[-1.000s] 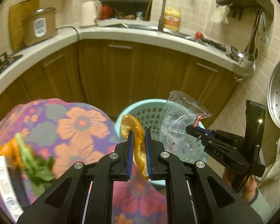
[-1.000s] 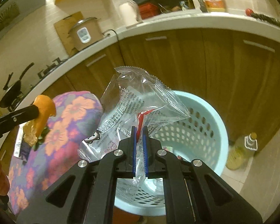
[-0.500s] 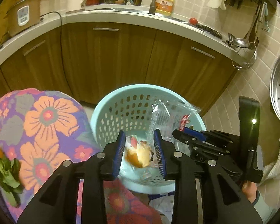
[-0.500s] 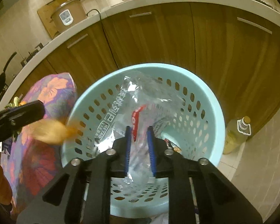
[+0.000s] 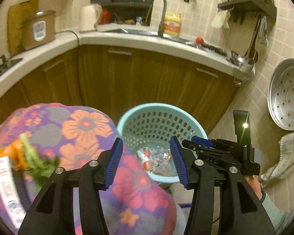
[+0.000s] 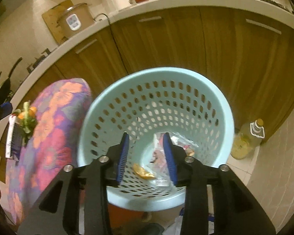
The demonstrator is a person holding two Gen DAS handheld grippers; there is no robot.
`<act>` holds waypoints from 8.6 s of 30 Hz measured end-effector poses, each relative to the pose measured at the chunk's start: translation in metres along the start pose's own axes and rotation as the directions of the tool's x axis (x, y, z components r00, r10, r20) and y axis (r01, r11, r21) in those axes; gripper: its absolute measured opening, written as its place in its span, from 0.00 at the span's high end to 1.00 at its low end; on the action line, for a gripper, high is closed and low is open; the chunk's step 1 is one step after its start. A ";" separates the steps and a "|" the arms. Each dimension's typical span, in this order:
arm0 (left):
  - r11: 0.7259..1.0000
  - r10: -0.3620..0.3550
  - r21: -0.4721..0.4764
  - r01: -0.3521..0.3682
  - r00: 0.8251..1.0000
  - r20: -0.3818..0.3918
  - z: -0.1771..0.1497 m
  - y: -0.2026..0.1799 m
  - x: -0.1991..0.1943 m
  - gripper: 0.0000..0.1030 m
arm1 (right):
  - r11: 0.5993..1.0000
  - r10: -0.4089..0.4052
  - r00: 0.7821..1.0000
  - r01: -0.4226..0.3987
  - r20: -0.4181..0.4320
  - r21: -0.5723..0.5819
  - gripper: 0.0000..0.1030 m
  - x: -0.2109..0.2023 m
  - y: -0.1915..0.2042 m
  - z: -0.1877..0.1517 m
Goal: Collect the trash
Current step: 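Grasp the white milk carton with the left tool while the right tool grasps the bok choy, then carry the carton and bok choy over the blue basket and release both, then grasp the brown wrapper with the left tool while the right tool grasps an orange peel, then carry the wrapper and peel over the blue basket and open both tools, then grasp an orange peel with the right tool while the left tool grasps another peel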
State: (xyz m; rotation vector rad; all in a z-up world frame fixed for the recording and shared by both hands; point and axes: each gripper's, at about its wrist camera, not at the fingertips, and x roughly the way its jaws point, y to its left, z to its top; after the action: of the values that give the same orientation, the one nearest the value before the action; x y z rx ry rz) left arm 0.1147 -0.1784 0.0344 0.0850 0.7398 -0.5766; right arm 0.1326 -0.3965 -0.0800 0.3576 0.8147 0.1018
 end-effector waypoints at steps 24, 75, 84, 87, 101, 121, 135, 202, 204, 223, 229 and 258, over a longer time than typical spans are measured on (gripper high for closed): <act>0.960 0.174 -0.246 -0.132 0.972 0.160 -0.084 0.127 -0.142 0.42 | 0.926 0.205 0.979 -0.188 0.019 -0.327 0.57 -0.028 0.203 -0.026; 0.914 0.287 -0.327 -0.242 0.953 0.097 -0.078 0.151 -0.090 0.51 | 0.861 0.247 0.966 -0.252 -0.069 -0.442 0.88 0.031 0.259 0.001; 0.961 0.205 -0.209 -0.181 0.974 0.096 -0.035 0.095 -0.054 0.51 | 0.936 0.151 0.987 -0.126 0.054 -0.329 0.88 -0.005 0.156 0.019; 0.974 0.170 -0.162 -0.156 0.982 0.080 -0.019 0.072 -0.030 0.51 | 0.962 0.110 0.992 -0.089 0.066 -0.257 0.87 -0.008 0.113 0.024; 0.995 0.032 -0.087 -0.037 0.997 -0.067 0.007 0.004 0.088 0.51 | 0.996 -0.005 0.999 0.008 0.039 -0.086 0.87 0.010 0.004 0.016; 0.997 0.004 -0.082 -0.006 1.000 -0.024 0.007 0.005 0.067 0.45 | 0.999 0.012 0.999 -0.011 0.030 -0.045 0.81 0.003 0.002 0.020; 0.973 0.145 -0.198 -0.115 0.980 0.140 -0.010 0.086 -0.044 0.42 | 0.948 0.219 0.974 -0.201 0.049 -0.248 0.81 -0.015 0.136 0.042; 0.892 0.081 -0.449 -0.046 0.995 0.060 -0.109 0.175 -0.096 0.94 | 0.870 0.314 0.949 -0.296 -0.020 -0.395 0.87 0.005 0.218 0.024; 0.901 0.070 -0.433 -0.039 0.996 0.055 -0.103 0.168 -0.089 0.94 | 0.884 0.297 0.955 -0.275 0.001 -0.378 0.87 0.000 0.202 0.027; 0.976 -0.070 -0.213 0.050 0.994 -0.088 -0.022 0.066 0.039 0.95 | 0.990 0.093 0.991 -0.082 0.094 -0.112 0.87 -0.002 0.027 0.040; 0.982 -0.098 -0.174 0.074 0.986 -0.133 -0.013 0.042 0.072 0.95 | 0.996 0.051 0.996 -0.045 0.079 -0.073 0.87 0.007 0.001 0.034; 0.978 -0.087 -0.193 0.082 0.996 -0.018 -0.008 0.057 0.025 0.62 | 0.992 0.061 0.995 -0.052 0.077 -0.113 0.79 -0.001 0.031 0.045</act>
State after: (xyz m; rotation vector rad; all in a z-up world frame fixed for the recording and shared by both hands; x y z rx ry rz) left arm 0.1545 -0.1402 0.0054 -0.1183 0.8239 -0.5835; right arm 0.1664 -0.3804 -0.0401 0.2779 0.7166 0.1836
